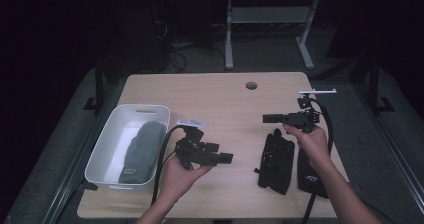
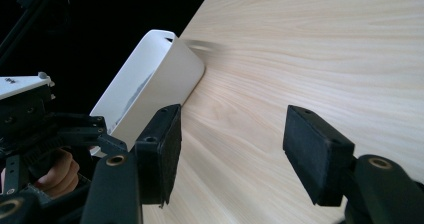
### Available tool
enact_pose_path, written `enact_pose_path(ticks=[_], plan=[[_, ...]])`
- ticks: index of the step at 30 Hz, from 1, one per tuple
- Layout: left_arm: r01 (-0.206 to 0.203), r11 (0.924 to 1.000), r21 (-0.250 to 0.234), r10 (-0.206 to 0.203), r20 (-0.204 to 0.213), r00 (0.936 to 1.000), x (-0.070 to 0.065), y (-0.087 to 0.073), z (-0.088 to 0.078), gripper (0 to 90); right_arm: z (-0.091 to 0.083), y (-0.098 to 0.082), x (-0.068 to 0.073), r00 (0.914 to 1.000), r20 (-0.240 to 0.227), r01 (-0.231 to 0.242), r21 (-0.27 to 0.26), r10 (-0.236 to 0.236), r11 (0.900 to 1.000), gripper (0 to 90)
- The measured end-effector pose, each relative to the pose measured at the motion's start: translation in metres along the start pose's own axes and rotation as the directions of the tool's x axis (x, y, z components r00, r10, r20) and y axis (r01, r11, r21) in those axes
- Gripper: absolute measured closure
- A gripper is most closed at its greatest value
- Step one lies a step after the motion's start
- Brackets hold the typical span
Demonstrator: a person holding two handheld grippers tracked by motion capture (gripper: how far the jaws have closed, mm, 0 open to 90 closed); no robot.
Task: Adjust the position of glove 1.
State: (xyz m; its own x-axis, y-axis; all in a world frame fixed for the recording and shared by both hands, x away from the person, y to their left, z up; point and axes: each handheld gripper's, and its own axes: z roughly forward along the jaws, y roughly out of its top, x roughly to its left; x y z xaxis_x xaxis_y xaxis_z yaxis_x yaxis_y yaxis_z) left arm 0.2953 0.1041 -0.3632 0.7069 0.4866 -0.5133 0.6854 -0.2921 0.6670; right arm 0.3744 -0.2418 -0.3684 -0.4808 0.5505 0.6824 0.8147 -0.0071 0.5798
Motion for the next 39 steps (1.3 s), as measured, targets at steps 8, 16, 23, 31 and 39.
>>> enact_pose_path(ticks=[8, 16, 23, 31, 39], plan=[[-0.012, 0.9997, 0.020, 0.011, 0.019, 0.9998, -0.004, 0.002, 0.019, 23.8, -0.018, -0.015, -0.015, 0.9996, 0.018, -0.019, -0.006, 0.019, 1.000, 40.0], [-0.016, 0.9995, 0.029, 0.015, 0.033, 0.9994, -0.007, 0.002, 0.037, 23.8, -0.032, -0.031, -0.031, 0.9981, 0.049, -0.036, -0.011, 0.036, 0.999, 40.2], [-0.034, 0.9985, 0.043, 0.032, 0.032, 0.9990, -0.010, 0.001, 0.052, 23.8, -0.042, -0.042, -0.040, 0.9947, 0.095, -0.040, -0.001, 0.040, 0.999, 39.5], [-0.040, 0.9982, 0.044, 0.038, 0.040, 0.9984, -0.012, -0.001, 0.068, 23.7, -0.057, -0.058, -0.051, 0.9874, 0.157, -0.018, 0.000, 0.017, 1.000, 39.3], [-0.045, 0.9976, 0.053, 0.043, 0.046, 0.9980, -0.015, -0.003, 0.077, 23.6, -0.073, -0.073, -0.062, 0.9725, 0.233, -0.002, 0.020, -0.003, 1.000, 41.1]])
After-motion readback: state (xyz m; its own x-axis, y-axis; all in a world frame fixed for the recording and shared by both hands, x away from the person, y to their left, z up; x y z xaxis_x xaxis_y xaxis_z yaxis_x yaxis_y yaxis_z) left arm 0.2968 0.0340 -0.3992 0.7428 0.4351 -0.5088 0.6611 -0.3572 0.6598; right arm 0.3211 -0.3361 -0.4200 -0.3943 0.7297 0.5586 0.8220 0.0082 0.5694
